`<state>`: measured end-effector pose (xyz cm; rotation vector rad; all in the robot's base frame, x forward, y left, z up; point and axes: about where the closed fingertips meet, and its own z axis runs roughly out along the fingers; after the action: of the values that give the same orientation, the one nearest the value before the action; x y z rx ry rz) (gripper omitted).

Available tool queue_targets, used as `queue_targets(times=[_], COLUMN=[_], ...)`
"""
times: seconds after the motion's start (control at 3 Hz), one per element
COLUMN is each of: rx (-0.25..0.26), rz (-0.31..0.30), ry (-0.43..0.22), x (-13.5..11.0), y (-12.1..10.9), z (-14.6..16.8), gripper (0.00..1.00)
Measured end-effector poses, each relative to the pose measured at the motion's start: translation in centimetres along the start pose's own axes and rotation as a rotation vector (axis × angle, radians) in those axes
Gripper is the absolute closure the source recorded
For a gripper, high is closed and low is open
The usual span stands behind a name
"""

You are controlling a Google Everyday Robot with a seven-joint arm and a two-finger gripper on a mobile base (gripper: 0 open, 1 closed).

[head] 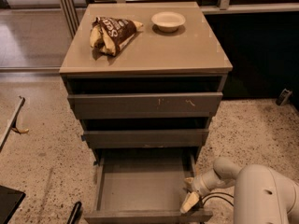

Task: Open bottom drawer

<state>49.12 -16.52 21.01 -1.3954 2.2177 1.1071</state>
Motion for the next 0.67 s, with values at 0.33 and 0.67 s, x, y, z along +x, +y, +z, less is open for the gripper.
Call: queue_targets(times=[0.33, 0.67], rx=[-0.002, 0.003], rz=[0.014, 0.031], ry=[-0.01, -0.026], x=[0.25, 0.39], y=[0.2, 0.27], z=[0.09, 0.71], gripper=[0.19, 0.42])
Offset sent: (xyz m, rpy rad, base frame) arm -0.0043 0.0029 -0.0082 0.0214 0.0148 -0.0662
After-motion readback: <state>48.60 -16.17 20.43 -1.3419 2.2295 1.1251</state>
